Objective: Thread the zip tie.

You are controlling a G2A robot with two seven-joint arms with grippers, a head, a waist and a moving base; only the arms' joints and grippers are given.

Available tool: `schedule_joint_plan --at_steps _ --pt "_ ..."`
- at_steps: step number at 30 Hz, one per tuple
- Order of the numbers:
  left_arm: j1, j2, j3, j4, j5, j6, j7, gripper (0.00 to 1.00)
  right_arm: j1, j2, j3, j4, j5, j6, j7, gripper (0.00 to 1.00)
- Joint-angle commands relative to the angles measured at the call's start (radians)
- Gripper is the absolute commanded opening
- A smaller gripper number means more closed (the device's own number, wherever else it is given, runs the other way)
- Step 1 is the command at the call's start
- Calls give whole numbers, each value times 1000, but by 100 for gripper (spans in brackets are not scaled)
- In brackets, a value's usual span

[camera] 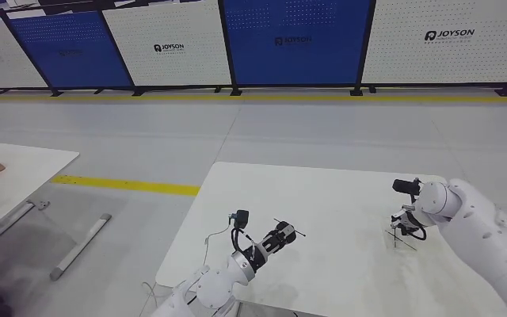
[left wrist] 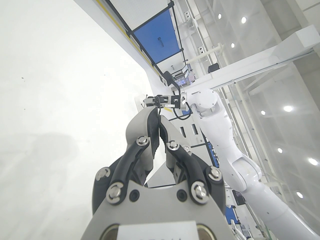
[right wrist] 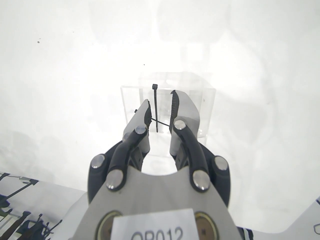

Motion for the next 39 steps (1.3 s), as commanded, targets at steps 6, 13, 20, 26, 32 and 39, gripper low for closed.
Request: schedule_joint_plan --at_steps 6,13,20,26,32,39 --pt "0 0 0 0 0 0 0 0 17 -43 -9 76 -6 -31 6 20" --pt "0 0 0 0 0 0 0 0 32 -84 -16 142 -16 -51 10 20" --pt "0 0 0 0 0 0 0 0 45 -117 -16 208 -26 -65 12 2" --pt "0 0 0 0 0 0 0 0 54 -139 -13 247 -39 -77 3 0" --pt "0 0 0 0 0 0 0 0 57 -143 6 265 -51 -91 -47 0" --pt "0 0 0 0 0 0 0 0 30 -118 39 206 -87 -78 -147 0"
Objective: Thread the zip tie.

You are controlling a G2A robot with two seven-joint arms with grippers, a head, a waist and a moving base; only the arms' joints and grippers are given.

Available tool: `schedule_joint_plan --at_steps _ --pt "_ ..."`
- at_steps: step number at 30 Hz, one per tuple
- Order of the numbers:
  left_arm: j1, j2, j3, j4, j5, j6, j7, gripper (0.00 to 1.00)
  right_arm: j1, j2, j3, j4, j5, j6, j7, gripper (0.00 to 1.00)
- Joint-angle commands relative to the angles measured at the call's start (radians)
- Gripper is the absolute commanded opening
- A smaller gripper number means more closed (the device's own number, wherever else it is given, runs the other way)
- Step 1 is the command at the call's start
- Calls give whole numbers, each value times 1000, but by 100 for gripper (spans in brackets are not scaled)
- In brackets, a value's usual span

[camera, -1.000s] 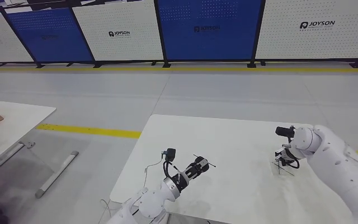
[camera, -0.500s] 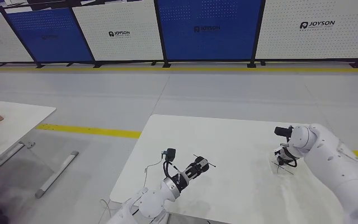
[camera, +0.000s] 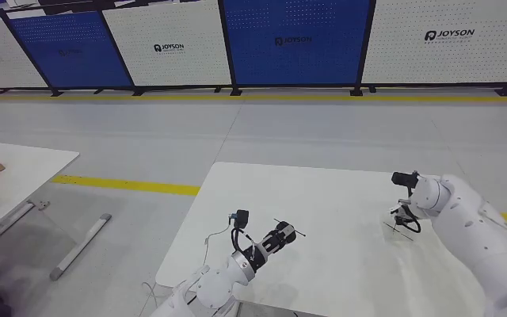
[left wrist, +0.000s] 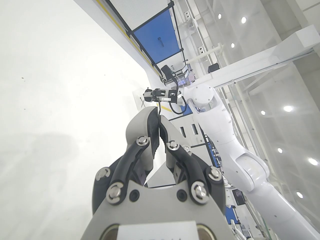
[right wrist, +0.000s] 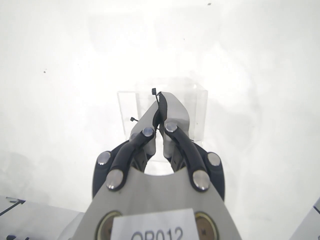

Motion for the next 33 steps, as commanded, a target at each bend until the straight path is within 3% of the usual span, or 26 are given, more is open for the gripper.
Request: schedule_joint_plan --at_steps 1,6,13,20,24,31,33 --pt "0 0 0 0 0 0 0 0 -13 12 12 -32 -14 14 -29 0" --pt "0 0 0 0 0 0 0 0 -59 53 53 -140 -48 63 -75 0" --pt "0 0 0 0 0 0 0 0 -157 142 161 -353 -102 141 -84 0" --pt "0 0 0 0 0 0 0 0 -332 255 355 -637 -163 219 -84 0" --pt "0 0 0 0 0 0 0 0 -430 301 460 -763 -195 235 -67 0" --pt "0 0 0 0 0 0 0 0 -539 332 581 -885 -208 233 -54 0" --pt "0 0 0 0 0 0 0 0 -560 337 598 -909 -206 209 -49 0"
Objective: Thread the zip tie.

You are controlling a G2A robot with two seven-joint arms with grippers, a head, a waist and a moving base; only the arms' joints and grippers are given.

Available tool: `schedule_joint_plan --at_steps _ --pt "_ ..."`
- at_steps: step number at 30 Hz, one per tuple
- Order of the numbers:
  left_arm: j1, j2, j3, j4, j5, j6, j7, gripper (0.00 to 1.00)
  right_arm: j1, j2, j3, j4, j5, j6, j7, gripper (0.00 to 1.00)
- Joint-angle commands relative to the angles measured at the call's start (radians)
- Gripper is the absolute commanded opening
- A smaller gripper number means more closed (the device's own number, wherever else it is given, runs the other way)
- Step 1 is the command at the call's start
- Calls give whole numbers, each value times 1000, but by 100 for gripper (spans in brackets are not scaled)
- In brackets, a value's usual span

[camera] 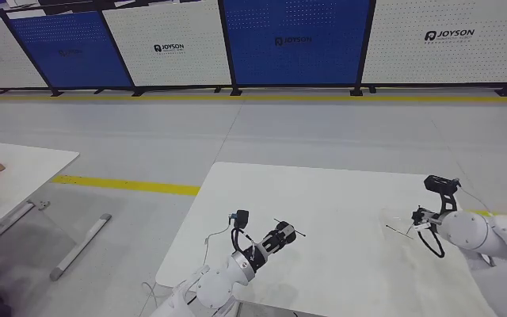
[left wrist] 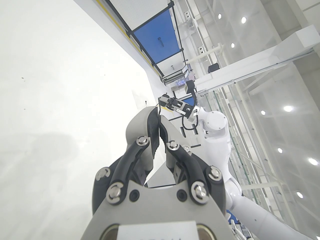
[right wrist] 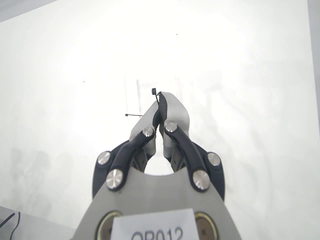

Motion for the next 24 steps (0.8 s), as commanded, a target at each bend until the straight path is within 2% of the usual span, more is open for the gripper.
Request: schedule_joint_plan --at_steps 1,3,20,24 --pt "0 0 0 0 0 0 0 0 -23 6 20 -23 6 -36 8 0" --pt "0 0 0 0 0 0 0 0 -36 8 36 -30 21 -56 4 0" --pt "0 0 0 0 0 0 0 0 -36 8 36 -30 21 -56 4 0" --pt "0 0 0 0 0 0 0 0 -90 11 95 -79 72 -58 -107 0"
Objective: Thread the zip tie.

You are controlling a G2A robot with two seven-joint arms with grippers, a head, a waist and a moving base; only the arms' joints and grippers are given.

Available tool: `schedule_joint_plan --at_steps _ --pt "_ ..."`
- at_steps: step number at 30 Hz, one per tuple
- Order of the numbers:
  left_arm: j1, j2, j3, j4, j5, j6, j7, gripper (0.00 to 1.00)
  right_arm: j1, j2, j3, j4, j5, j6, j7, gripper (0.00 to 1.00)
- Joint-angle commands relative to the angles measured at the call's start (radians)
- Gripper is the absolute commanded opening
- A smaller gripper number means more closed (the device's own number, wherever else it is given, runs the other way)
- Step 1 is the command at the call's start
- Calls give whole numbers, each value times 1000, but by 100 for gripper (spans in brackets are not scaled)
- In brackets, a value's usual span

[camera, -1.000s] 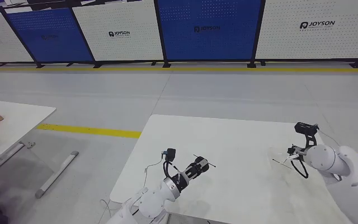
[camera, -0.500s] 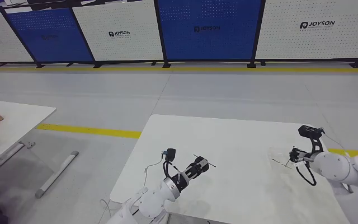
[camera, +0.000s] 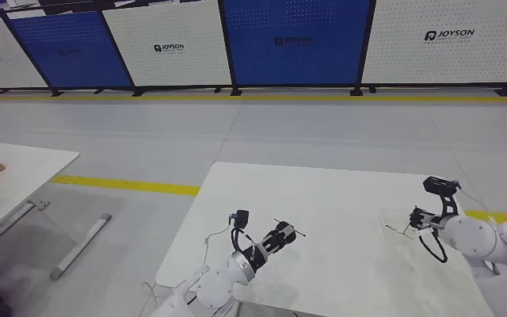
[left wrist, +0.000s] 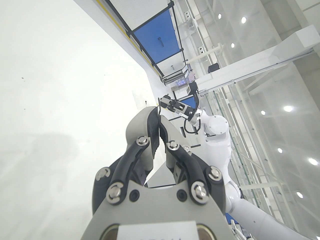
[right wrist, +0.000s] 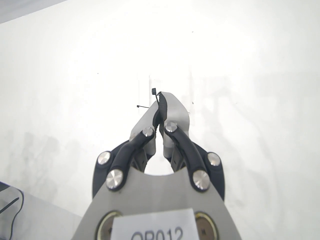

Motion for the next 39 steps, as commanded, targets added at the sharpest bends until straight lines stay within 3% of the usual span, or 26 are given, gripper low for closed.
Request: schedule_joint_plan --at_steps 1,6,10,25,34,39 --pt "0 0 0 0 0 0 0 0 -50 6 57 -51 39 2 -70 0" --pt "0 0 0 0 0 0 0 0 -233 21 184 -239 101 13 -210 0" --pt "0 0 0 0 0 0 0 0 -355 20 223 -358 98 67 -321 0" --pt "0 0 0 0 0 0 0 0 -355 20 223 -358 98 67 -321 0" --pt "0 0 0 0 0 0 0 0 -466 -13 227 -510 229 70 -576 0" --pt "0 0 0 0 0 0 0 0 -490 -29 203 -525 259 70 -654 0"
